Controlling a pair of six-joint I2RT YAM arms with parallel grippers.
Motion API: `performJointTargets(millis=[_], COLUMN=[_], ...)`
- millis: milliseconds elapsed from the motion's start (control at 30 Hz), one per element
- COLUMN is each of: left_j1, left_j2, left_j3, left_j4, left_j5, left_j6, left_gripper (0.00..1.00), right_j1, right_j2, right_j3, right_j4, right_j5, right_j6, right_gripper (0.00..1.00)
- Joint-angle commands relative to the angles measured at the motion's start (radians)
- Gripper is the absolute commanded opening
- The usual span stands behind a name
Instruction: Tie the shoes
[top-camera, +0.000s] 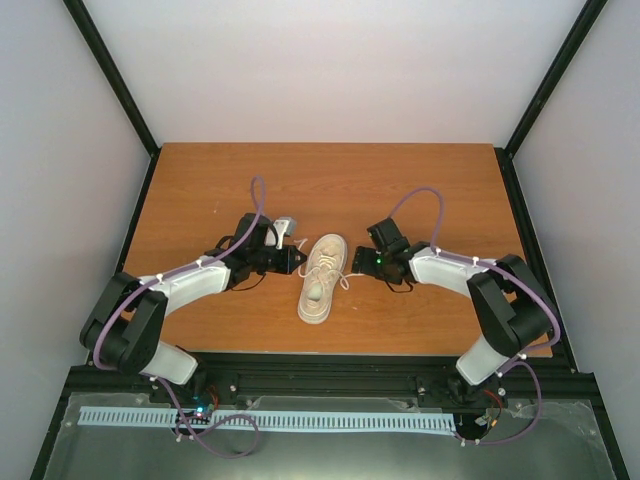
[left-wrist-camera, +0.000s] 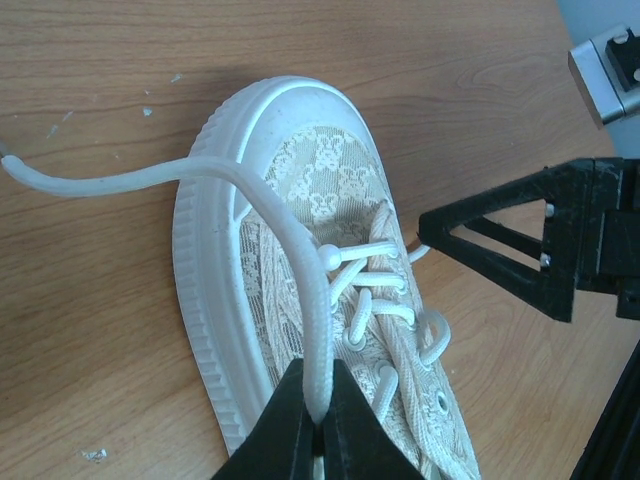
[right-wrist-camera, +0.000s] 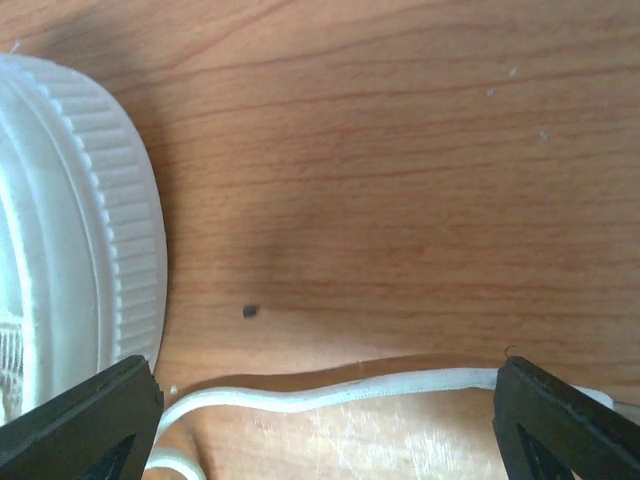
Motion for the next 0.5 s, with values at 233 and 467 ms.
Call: performJointTargets(millis=[233, 467], left_j1=[0.004, 0.004], left_j2=[-0.036, -0.044], left_j3=[-0.004, -0.011], left_j4=[0.000, 0.014], left_j5=[0.008, -0.001], left_j6=[-0.001, 0.002], left_gripper=[0.01, 0.01], right_j1=[0.002, 0.043], right_j2=[0.165, 0.183], right_j3=[0.157, 0.186], right_j4=[-0.064, -0.150], right_j5=[0.147, 0.254], right_j6=[-0.108, -0.118], right_gripper=[0.83, 0.78])
